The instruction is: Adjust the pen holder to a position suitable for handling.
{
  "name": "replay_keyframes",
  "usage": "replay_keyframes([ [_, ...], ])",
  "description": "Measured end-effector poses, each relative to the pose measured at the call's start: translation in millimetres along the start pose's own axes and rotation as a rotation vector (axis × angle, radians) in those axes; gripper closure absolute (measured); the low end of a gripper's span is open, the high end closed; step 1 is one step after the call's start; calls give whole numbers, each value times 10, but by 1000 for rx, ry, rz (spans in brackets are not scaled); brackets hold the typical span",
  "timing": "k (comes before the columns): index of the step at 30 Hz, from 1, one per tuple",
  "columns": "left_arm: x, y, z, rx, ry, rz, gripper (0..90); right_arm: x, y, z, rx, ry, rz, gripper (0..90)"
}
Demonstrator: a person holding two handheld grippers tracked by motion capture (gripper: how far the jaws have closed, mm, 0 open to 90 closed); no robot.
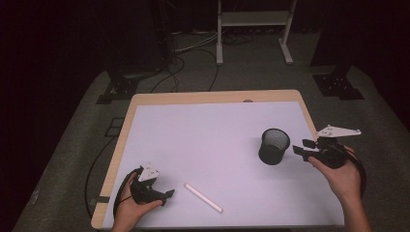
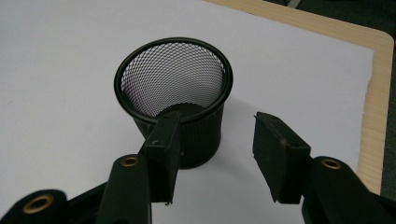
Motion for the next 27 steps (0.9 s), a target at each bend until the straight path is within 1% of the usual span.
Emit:
replay_keyframes([
  [9, 0, 0, 0, -1, 0, 0, 3, -178, 166, -86, 4, 18, 30, 546],
  [15, 0, 0, 0, -1, 0, -1, 3, -301, 242, -122, 6, 25, 38, 578],
  [19, -1, 0, -1, 1, 0, -3, 3, -368, 284, -148, 5, 30, 44, 596],
  [20, 0, 0, 0, -1, 0, -1, 3, -382, 292, -150, -1, 31, 46, 601],
  [21, -1, 0, -1, 1, 0, -2, 4, -409, 303, -166, 7, 31, 47, 607],
  [27, -2, -1, -4, 5, -1, -3, 3, -537, 324, -208, 6, 39, 69, 643],
])
Point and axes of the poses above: each handheld gripper's, and its own axes: x roughly backward along the jaws, y roughly out of its top, z roughly to its left, the point moved 3 cm from there along -x, roughly forward along the jaws, and after that the axes turned 13 degrees about x, right-handed, at the moved point
